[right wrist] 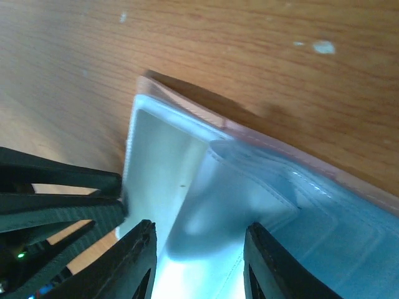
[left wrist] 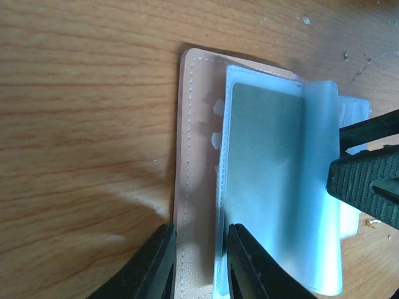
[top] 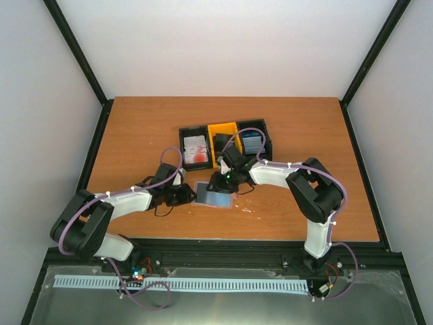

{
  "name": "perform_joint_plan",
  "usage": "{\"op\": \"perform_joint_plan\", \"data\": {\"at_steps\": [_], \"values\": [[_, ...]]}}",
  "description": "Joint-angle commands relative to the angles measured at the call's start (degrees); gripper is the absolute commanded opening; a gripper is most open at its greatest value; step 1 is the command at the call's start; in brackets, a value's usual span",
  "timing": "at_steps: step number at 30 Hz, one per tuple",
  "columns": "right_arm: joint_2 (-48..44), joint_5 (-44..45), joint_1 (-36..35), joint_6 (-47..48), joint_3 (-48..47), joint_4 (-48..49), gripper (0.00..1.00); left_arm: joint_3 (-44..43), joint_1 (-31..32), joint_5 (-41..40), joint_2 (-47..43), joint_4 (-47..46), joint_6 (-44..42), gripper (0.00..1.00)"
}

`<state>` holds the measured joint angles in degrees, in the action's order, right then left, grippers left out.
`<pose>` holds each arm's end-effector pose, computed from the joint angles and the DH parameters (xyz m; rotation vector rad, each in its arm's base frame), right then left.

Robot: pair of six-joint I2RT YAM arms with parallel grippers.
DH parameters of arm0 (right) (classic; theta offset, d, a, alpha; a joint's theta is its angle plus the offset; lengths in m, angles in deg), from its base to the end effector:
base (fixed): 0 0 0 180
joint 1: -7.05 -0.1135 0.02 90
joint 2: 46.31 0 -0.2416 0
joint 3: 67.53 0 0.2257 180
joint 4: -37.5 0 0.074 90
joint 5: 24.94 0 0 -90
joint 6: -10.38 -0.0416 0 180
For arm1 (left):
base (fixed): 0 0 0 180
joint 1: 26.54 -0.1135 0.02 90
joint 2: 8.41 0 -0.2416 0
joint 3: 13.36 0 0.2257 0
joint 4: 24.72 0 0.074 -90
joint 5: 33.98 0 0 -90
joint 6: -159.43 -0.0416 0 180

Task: Put the credit cards into the card holder
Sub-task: Turn over the card slot in the card holder.

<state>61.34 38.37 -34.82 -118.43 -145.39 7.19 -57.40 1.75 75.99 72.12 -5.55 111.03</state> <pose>0.2441 0.2439 0.1352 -0.2582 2.8622 1.0143 0.1918 -0.1194 0.1242 -0.1678 2.7121 -0.8718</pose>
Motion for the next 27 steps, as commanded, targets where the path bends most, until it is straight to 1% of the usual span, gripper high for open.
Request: {"op": "perform_joint_plan", "data": {"at_steps": [1,8,17,20,27], "values": [[0.8,-4.7,-0.5,-0.8,-0.4,6.2,0.39,-0.7,0.5,1.4,0.5,0.4,-0.9,0.25],[-0.6,-8.0,-0.5,-2.8,0.0,12.1,0.44,-0.8,0.5,1.3,0.2,0.6,-0.7,0.25],[0.1,-7.2,-0.5,-2.0,-0.1,11.4,0.45,-0.5,0.5,0.7,-1.3,0.6,-0.4,0.25],[-0.1,-7.2,-0.5,-1.9,-0.1,11.9,0.48,-0.5,0.5,0.5,-1.4,0.8,-0.3,0.25],[0.1,-11.7,-0.5,-4.7,1.5,18.8,0.53,-0.2,0.5,-2.6,-3.8,2.8,0.6,0.26]]}}
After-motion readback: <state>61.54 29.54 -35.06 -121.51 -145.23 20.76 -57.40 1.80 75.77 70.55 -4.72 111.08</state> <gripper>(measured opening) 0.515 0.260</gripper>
